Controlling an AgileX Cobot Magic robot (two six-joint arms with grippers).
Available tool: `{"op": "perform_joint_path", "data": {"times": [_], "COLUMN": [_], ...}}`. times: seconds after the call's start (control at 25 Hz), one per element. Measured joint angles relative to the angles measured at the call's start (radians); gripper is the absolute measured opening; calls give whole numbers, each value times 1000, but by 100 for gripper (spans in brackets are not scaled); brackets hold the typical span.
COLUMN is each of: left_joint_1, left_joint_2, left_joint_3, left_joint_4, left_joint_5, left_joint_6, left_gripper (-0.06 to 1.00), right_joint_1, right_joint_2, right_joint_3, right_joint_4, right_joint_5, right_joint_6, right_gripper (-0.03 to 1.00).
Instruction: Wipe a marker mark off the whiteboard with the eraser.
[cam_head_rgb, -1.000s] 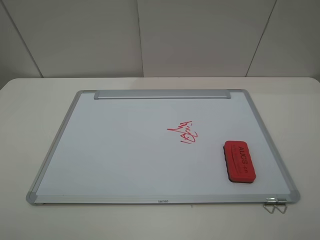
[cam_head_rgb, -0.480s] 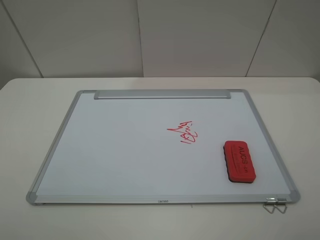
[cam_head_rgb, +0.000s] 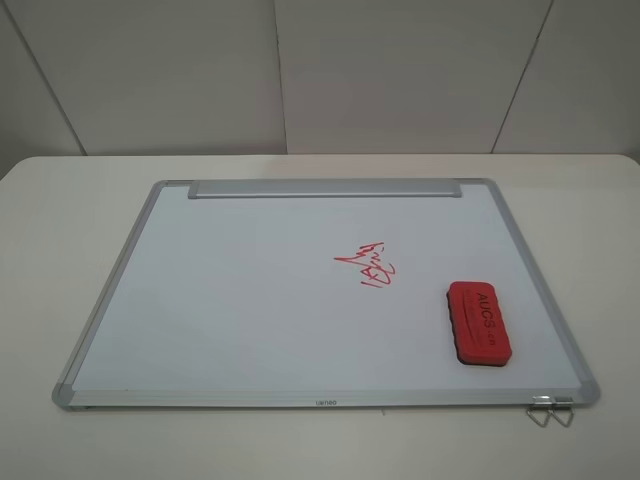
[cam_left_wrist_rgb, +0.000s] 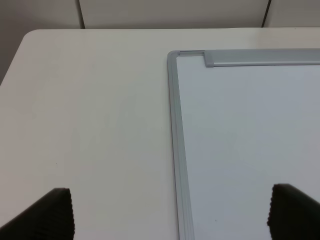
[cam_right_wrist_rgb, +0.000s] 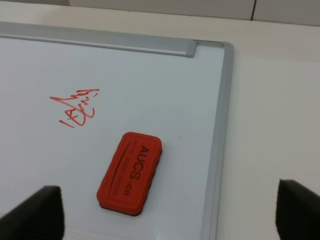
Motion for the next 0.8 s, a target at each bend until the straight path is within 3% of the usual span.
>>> {"op": "perform_joint_path", "data": {"times": [0.12, 0.52, 0.8], "left_joint_1": [0, 0, 0], "left_joint_2": [0, 0, 0], "left_joint_3": [0, 0, 0], "left_joint_4": [0, 0, 0], "left_joint_5": [0, 0, 0], "left_joint_6": [0, 0, 0], "left_gripper": [77, 77, 77], "right_joint_1": [-20, -358, -375], "right_joint_2": [0, -3, -91], "right_joint_3": [0, 0, 0], "right_joint_4": [1, 16, 27], "right_joint_5": [-4, -9, -9], "right_joint_6": [-7, -37, -44], "right_gripper": [75, 75, 75]}}
